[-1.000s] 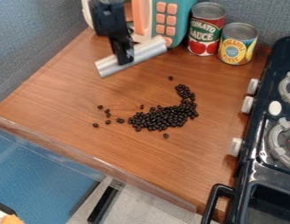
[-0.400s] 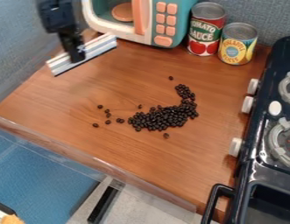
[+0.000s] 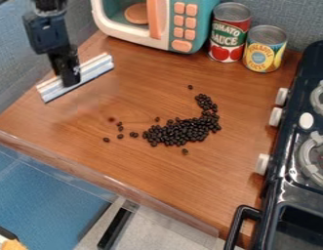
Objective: Sweep into pile
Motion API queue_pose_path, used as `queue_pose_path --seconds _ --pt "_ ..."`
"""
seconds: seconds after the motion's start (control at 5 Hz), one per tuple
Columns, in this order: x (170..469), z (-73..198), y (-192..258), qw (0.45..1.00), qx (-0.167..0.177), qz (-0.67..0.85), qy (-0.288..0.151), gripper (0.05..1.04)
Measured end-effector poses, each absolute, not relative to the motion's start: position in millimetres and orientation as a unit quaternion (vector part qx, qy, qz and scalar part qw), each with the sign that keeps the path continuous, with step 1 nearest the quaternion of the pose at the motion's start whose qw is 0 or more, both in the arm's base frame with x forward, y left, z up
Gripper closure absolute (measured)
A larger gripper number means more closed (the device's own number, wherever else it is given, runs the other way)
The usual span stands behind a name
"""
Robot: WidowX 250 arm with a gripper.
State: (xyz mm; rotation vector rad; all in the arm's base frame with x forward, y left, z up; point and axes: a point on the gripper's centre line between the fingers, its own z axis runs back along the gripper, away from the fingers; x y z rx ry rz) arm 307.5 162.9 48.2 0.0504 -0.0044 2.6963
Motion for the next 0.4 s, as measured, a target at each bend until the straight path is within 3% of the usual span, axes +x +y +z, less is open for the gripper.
queue_pose_path --seconds 0.4 --pt "299.6 18.1 156.1 0.183 0.008 0.983 -0.003 0.718"
